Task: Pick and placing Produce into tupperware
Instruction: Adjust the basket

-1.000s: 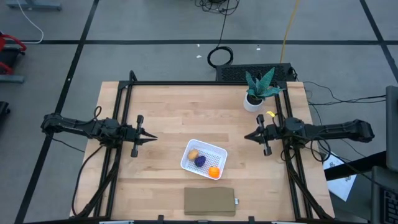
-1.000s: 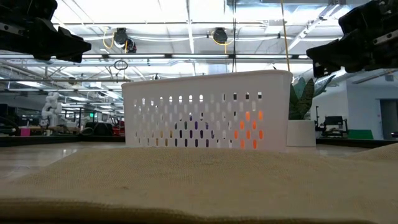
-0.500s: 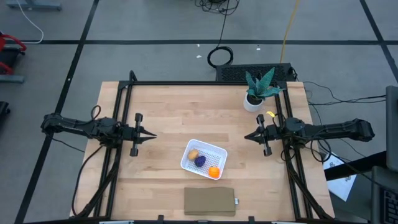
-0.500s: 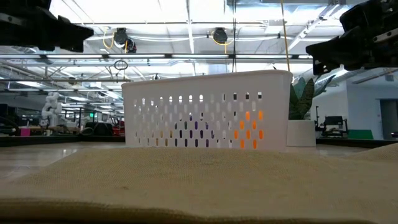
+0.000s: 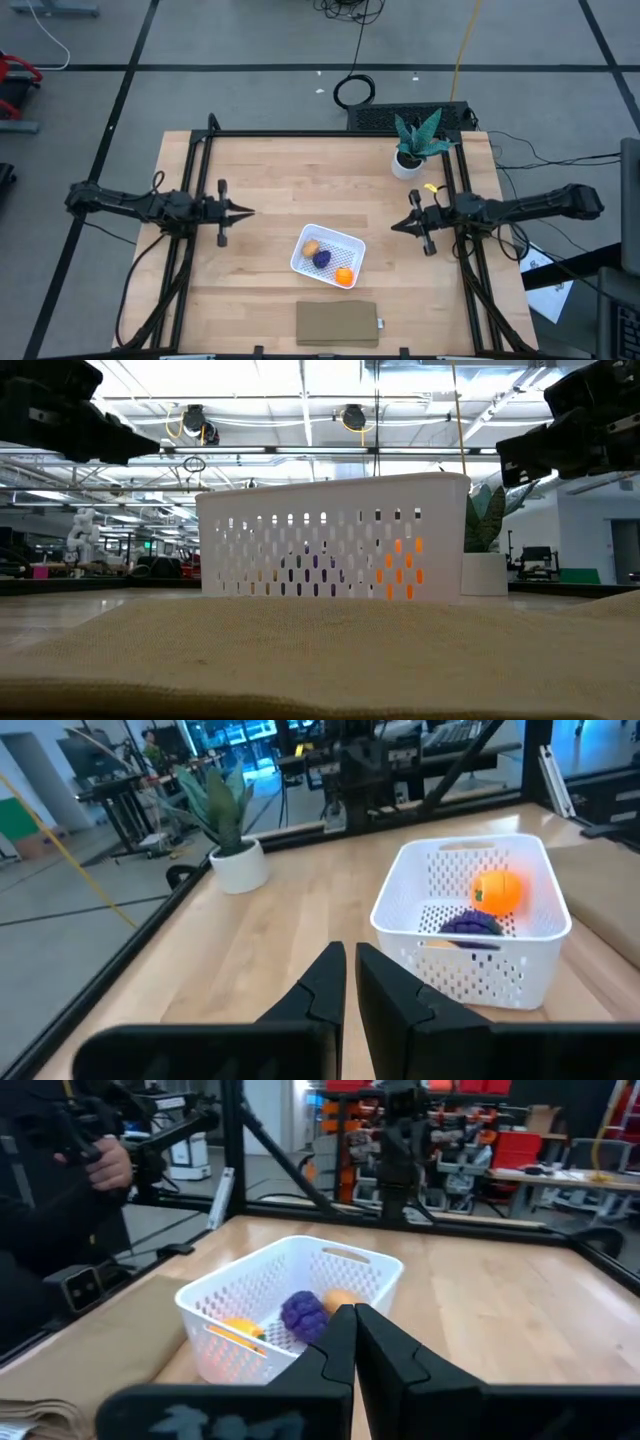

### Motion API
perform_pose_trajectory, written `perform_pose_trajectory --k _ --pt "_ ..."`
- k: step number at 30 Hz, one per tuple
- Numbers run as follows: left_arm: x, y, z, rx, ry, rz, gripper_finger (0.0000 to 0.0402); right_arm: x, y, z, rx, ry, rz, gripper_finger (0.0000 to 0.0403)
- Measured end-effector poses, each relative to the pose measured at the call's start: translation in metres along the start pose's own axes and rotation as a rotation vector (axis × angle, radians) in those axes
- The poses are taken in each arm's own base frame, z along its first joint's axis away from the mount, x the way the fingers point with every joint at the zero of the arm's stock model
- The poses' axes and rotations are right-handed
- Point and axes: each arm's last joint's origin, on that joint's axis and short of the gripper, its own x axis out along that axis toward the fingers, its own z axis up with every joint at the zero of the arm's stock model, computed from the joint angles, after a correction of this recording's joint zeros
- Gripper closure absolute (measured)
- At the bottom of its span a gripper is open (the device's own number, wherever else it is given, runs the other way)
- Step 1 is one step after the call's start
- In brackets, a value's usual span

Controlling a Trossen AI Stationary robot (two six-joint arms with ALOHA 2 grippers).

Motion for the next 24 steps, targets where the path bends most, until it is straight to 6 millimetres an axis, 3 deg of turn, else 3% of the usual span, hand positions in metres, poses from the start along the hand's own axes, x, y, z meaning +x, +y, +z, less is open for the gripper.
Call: perform_pose_trajectory --k 4,24 --pt "0.004 -0.001 -0.001 0.002 0.019 -0.007 0.0371 0.005 0.005 -0.004 -0.006 0.039 0.031 0.0403" --pt "0.018 -0.005 -0.002 0.019 0.043 -0.014 0.0371 0.058 0.034 0.029 -0.069 0.203 0.157 0.0403"
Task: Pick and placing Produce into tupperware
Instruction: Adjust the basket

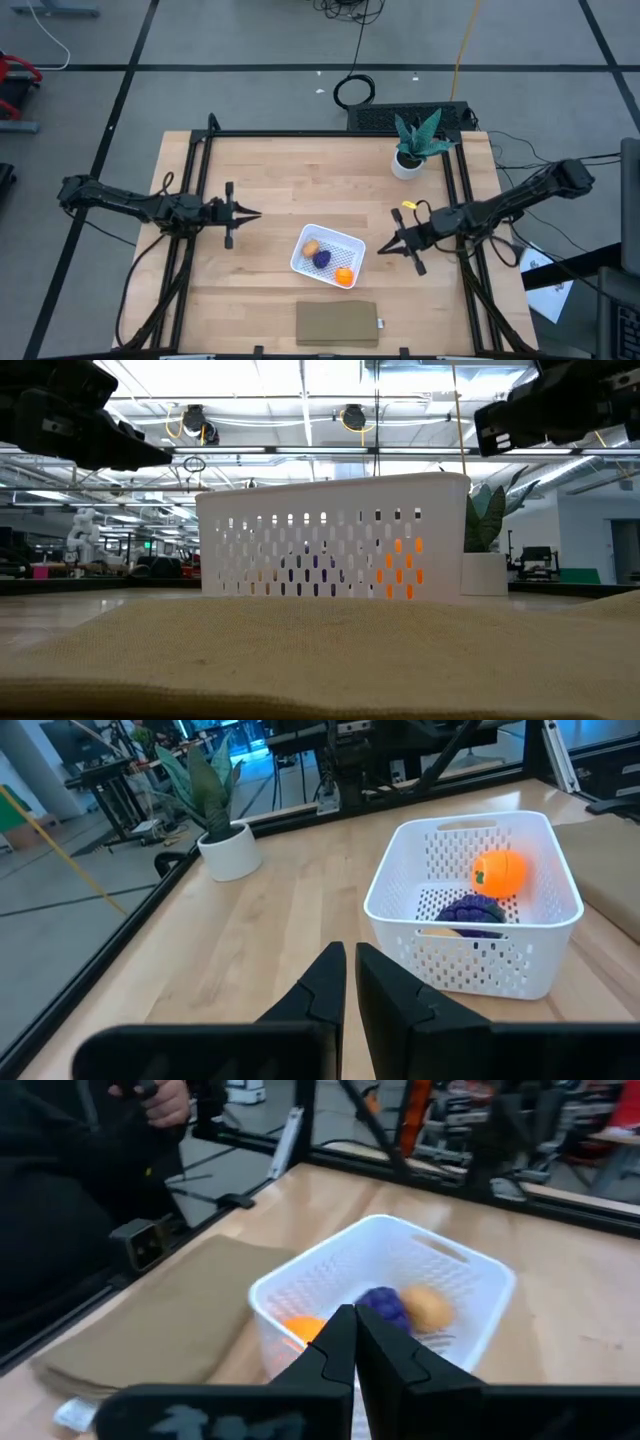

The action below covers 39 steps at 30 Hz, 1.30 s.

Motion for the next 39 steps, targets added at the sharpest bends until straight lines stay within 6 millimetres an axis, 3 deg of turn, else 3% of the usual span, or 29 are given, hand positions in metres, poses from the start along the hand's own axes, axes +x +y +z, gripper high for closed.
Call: perform_pose_trajectory --k 10,20,39 --pt "0.000 0.000 0.000 -0.004 -0.004 0.000 0.0371 0.025 0.016 0.012 0.005 0.118 0.002 0.0403" --pt "0.000 0.000 0.000 -0.011 -0.002 0.000 0.0371 0.043 0.030 0.000 0.054 0.216 0.043 0.0403" --pt "0.009 -0.002 -0.003 0.012 0.040 0.005 0.0371 0.064 0.027 -0.024 0.078 0.299 0.017 0.0403"
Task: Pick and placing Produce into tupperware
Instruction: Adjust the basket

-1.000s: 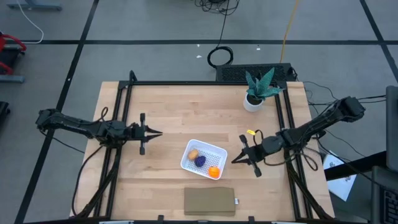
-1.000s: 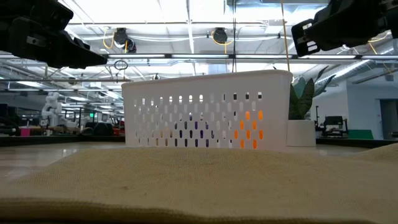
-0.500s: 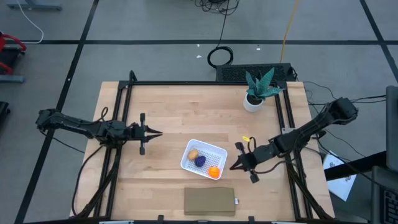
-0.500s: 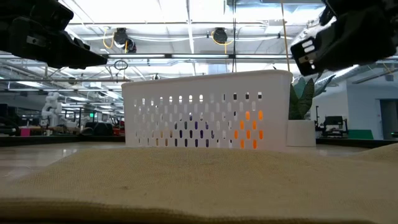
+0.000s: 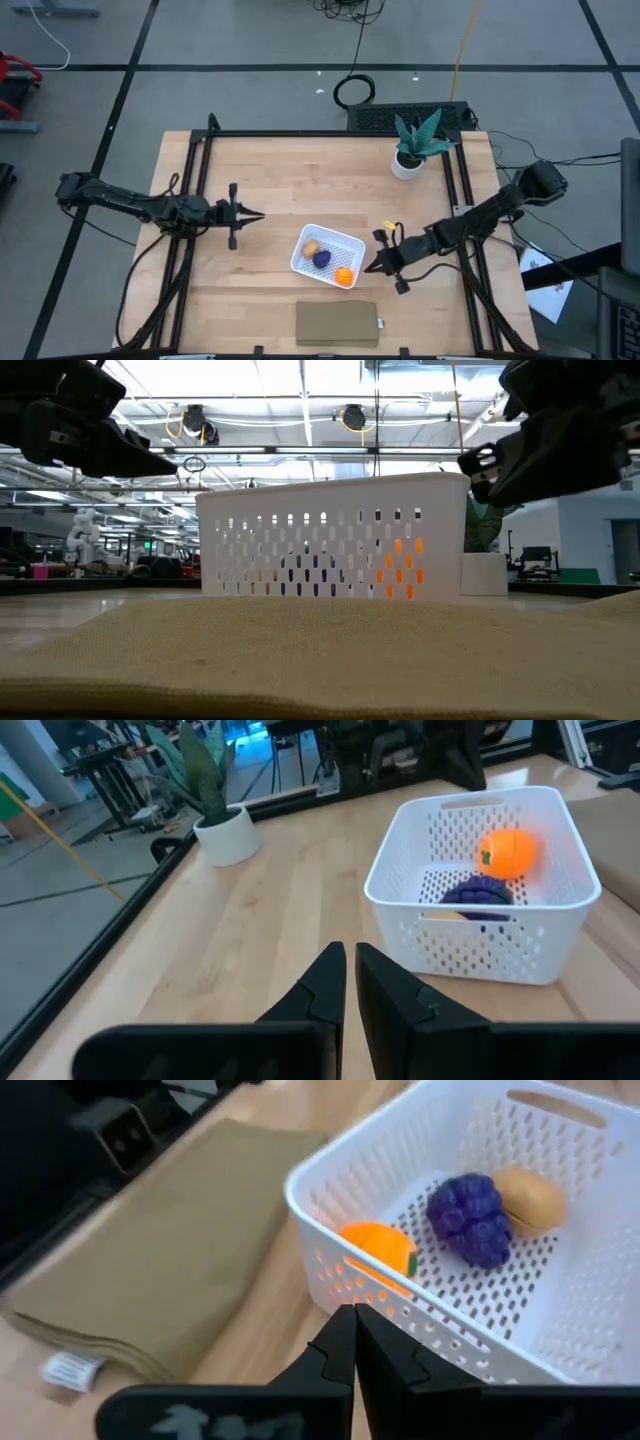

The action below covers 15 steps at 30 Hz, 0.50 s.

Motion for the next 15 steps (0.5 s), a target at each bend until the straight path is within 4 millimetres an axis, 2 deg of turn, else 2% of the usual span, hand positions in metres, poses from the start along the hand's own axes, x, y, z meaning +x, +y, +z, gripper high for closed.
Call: perform_pose_trajectory --k 7,15 --pt "0.001 0.000 0.000 0.008 -0.004 0.003 0.0371 0.012 -0.011 -0.009 0.026 0.037 -0.040 0.0403" --pt "0.001 0.000 0.000 0.013 -0.003 0.003 0.0371 0.014 -0.020 -0.008 0.045 0.021 -0.064 0.0403"
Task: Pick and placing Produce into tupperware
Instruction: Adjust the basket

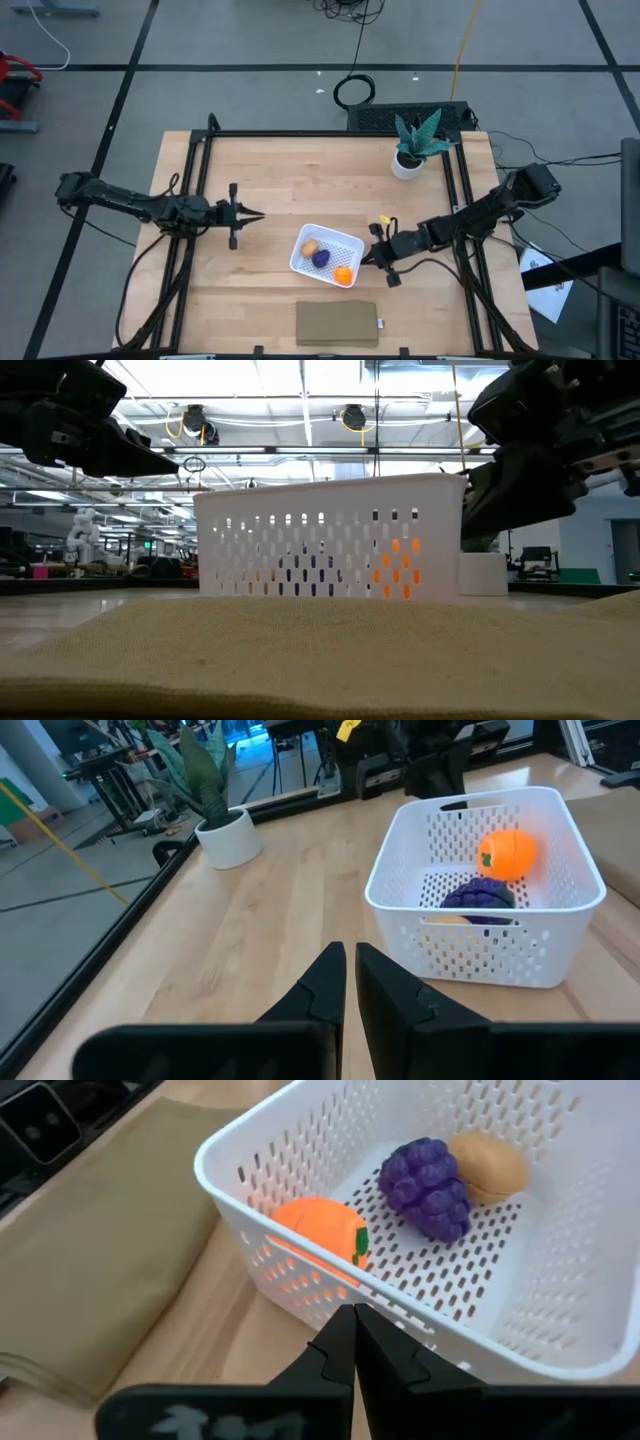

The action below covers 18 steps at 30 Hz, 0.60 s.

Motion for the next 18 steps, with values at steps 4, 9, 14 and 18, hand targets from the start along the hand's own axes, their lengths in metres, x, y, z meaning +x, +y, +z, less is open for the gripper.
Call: perform_pose_trajectory --k 4,9,14,18 --pt "0.000 0.000 0.000 0.001 0.000 0.000 0.0371 0.000 -0.004 0.000 0.008 -0.001 -0.013 0.0403" --pt "0.000 0.000 0.000 -0.002 0.000 0.000 0.0371 0.000 -0.009 0.000 0.035 -0.001 -0.034 0.0403" --pt "0.000 0.000 0.000 -0.001 0.000 0.000 0.0371 0.000 -0.013 0.000 0.043 -0.003 -0.087 0.0403" --pt "0.000 0.000 0.000 -0.002 0.000 0.000 0.0371 0.000 -0.016 0.000 0.049 -0.003 -0.099 0.0403"
